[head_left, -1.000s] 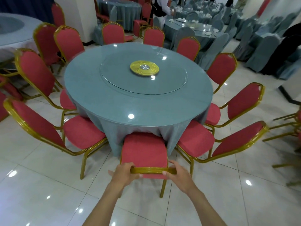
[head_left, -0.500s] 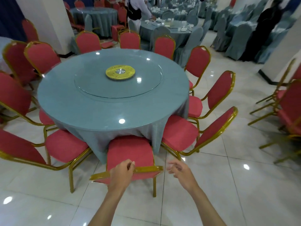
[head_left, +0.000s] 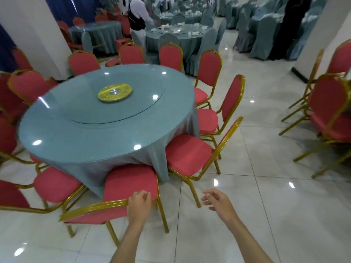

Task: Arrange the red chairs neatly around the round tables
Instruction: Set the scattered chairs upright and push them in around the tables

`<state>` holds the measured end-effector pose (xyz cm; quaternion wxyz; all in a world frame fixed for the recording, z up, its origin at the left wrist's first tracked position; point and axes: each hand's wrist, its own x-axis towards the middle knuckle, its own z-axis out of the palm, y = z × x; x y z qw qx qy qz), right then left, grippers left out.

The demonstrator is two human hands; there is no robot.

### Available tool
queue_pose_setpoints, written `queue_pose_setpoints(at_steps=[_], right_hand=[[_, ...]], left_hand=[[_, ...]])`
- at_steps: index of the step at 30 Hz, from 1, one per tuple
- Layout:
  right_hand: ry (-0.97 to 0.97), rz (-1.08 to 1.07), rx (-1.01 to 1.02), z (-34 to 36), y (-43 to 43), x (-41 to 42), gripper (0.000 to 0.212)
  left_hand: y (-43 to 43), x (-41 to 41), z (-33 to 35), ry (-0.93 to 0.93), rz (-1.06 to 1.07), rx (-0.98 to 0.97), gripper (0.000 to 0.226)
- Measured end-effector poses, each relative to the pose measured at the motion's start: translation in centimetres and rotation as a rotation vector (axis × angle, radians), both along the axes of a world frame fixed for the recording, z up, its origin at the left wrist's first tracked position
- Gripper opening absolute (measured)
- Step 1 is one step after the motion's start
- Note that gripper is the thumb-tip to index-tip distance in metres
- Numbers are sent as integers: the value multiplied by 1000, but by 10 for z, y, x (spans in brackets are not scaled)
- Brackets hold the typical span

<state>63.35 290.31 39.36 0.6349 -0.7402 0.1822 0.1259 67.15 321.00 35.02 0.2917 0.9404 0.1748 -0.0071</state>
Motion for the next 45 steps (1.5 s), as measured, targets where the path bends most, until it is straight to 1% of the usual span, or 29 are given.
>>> queue_pose_setpoints(at_steps=[3, 6, 10, 12, 17, 23, 27, 33, 36, 41, 45], right_hand=[[-12, -7, 14, 13, -37, 10, 16], [-15, -20, 30, 16, -63, 23, 16], [-66, -85, 66, 24, -79, 56, 18], [-97, -62, 103, 32, -83, 78, 18], [-127, 6, 128, 46, -103, 144, 19], [-91, 25, 77, 59, -157, 237, 21], [-110, 44, 28, 61, -180, 300, 21], [-109, 116, 101, 50, -201, 368, 19], [-112, 200, 104, 34, -221, 403, 20], [-57, 352, 92, 12, -264, 449, 20], [-33, 495, 54, -2, -315, 476, 20]], left_hand=[[-41, 7, -4, 15, -37, -165, 19], [-70, 16, -4, 10, -72, -248, 14], [-105, 30, -3, -4, 1, -391, 17], [-127, 42, -2, -14, 15, -457, 17], [-179, 101, 7, -24, 14, -603, 13], [-237, 200, 6, -13, 60, -730, 21], [-267, 246, 16, -30, 77, -740, 18], [-298, 282, 11, -33, 124, -685, 17], [-319, 297, 6, -54, 174, -645, 18], [-364, 308, 2, -136, 263, -565, 19], [-406, 317, -4, -136, 332, -465, 33]])
